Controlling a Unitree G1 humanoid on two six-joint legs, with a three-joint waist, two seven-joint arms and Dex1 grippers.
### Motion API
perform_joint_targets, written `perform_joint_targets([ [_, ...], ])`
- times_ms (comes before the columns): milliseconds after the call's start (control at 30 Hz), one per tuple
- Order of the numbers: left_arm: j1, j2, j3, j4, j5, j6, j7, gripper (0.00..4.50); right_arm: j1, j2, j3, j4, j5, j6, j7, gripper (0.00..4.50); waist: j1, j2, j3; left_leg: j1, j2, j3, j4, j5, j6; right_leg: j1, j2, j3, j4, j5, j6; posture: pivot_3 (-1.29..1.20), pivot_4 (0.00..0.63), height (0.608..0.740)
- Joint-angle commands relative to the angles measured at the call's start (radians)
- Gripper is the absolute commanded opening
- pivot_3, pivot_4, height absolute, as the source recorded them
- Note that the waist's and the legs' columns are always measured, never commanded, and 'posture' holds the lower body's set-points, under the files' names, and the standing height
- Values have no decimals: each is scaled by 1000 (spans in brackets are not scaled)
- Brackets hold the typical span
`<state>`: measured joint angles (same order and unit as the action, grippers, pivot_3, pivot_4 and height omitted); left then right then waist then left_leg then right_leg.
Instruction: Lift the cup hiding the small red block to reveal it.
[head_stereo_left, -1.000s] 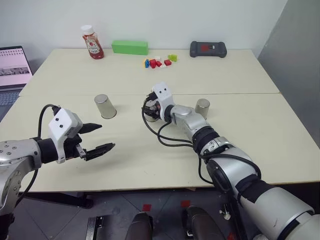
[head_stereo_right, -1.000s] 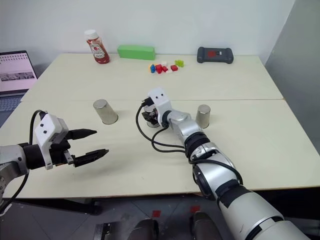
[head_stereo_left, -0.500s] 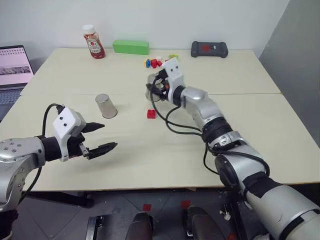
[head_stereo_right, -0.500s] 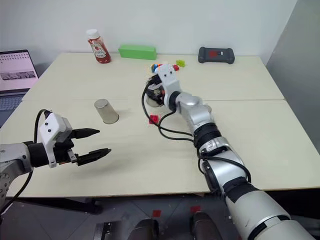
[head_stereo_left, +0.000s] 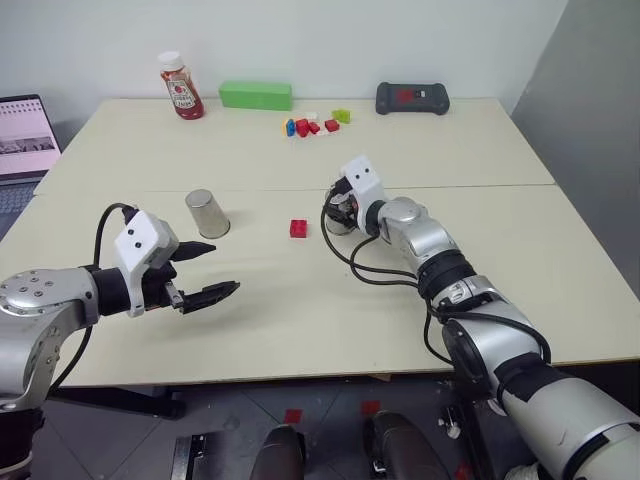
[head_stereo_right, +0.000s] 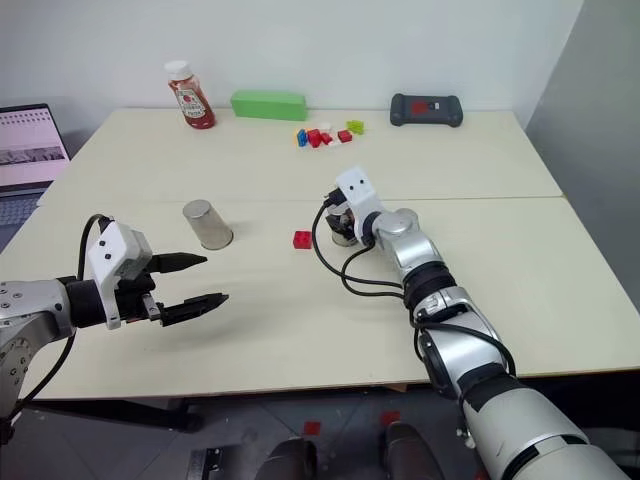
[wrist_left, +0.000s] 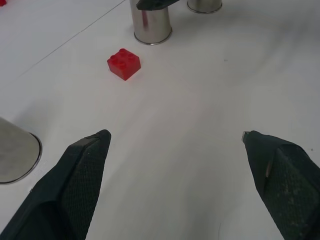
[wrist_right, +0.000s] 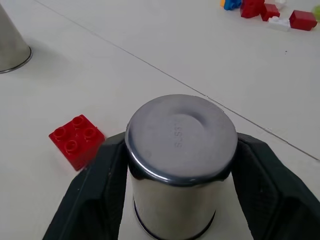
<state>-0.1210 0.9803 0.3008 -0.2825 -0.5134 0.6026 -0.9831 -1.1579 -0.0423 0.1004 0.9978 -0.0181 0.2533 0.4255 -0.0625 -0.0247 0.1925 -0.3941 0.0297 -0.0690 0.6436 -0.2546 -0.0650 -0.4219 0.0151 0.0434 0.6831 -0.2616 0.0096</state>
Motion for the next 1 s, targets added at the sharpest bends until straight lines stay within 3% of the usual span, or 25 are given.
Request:
perform_joint_targets([
  [33,-5,-3,12,-25,-4,-12,7,4500,-31,0,-50,-36,39,-7,3,4089,2,0,0,0,0,0,0,0,0,0,0,0,0,0,0,0,150,740],
  [100,-2,-7,13,-27,-5,-11,11,4500,-35,-2,-77,-89,69,-7,14,4472,3,0,0,-1,0,0,0,0,0,0,0,0,0,0,0,0,150,740],
  [367,9,-41,50,-44,3,-10,74,4500,150,-35,-79,-670,191,119,110,4472,7,0,0,-2,0,-2,-1,0,0,-1,0,-2,0,0,0,0,150,740],
  [467,44,-37,82,-62,19,-5,106,4500,324,-129,-38,-1026,277,244,217,4472,16,0,0,-4,0,-5,0,0,0,-1,-1,-2,-1,0,0,0,150,740],
  [633,96,-59,125,-114,5,8,149,4500,608,-357,-14,-1375,366,436,325,4472,30,0,0,-4,-1,-4,0,0,0,-1,-2,-3,-2,0,0,0,150,740],
  [767,156,-79,159,-160,-7,13,162,4500,749,-419,-64,-1472,401,485,285,4472,27,0,0,-2,0,-4,1,0,0,1,-2,-2,-2,-3,5,0,150,740],
  [1000,174,-89,182,-159,-15,9,170,4500,814,-434,-103,-1448,387,420,245,4472,17,0,0,5,1,-1,1,2,3,4,1,0,1,-1,5,0,150,740],
])
